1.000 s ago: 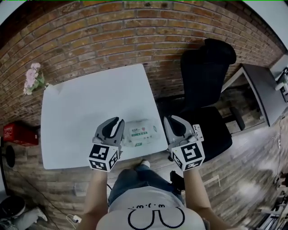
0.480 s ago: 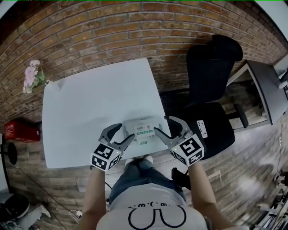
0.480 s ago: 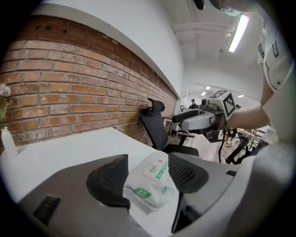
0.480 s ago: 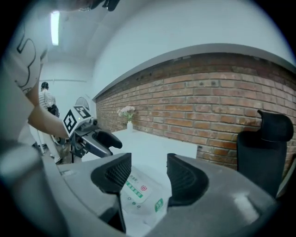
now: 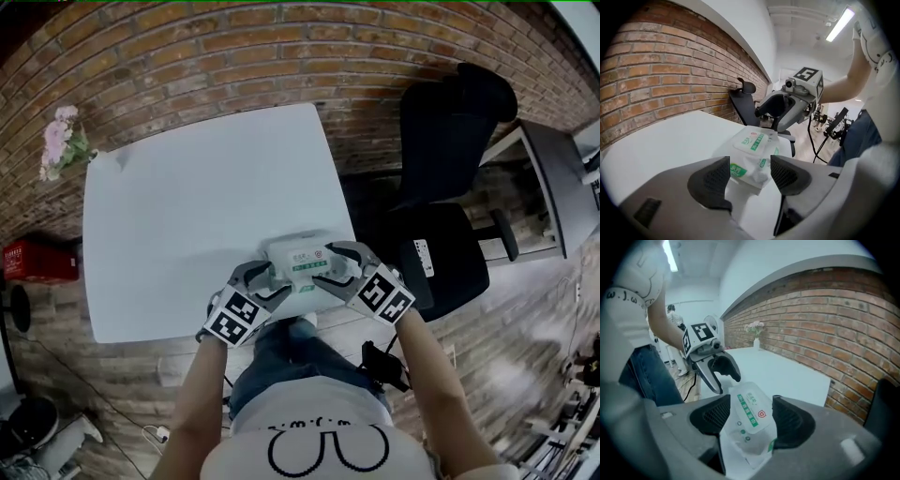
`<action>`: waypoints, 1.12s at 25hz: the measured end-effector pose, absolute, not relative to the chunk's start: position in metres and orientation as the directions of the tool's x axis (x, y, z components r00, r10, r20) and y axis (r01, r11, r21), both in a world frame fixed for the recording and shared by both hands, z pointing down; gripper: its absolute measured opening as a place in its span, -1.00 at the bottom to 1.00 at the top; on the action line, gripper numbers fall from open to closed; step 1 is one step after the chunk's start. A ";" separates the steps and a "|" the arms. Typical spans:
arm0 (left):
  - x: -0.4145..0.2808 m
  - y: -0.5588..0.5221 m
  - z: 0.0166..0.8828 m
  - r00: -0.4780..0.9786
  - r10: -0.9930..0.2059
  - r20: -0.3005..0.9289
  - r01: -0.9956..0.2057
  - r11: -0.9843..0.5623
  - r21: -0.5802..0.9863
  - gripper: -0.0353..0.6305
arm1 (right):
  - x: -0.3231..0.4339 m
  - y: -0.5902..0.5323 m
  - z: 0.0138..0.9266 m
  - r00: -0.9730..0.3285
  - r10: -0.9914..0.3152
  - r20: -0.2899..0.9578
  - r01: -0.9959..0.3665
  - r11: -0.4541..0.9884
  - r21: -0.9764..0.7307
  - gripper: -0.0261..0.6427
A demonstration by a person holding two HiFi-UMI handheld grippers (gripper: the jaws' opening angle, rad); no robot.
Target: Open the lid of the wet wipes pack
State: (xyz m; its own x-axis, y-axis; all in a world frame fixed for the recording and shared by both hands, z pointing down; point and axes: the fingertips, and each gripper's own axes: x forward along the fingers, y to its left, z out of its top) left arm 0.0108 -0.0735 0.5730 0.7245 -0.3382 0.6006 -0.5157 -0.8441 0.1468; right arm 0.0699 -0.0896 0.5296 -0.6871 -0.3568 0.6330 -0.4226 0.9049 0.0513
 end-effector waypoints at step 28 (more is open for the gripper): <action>0.015 -0.074 0.607 0.661 -0.260 0.704 -0.514 -0.840 0.172 -0.14 | 0.063 -0.102 0.586 -0.683 -0.034 0.730 -0.202 0.969 -0.143 -0.07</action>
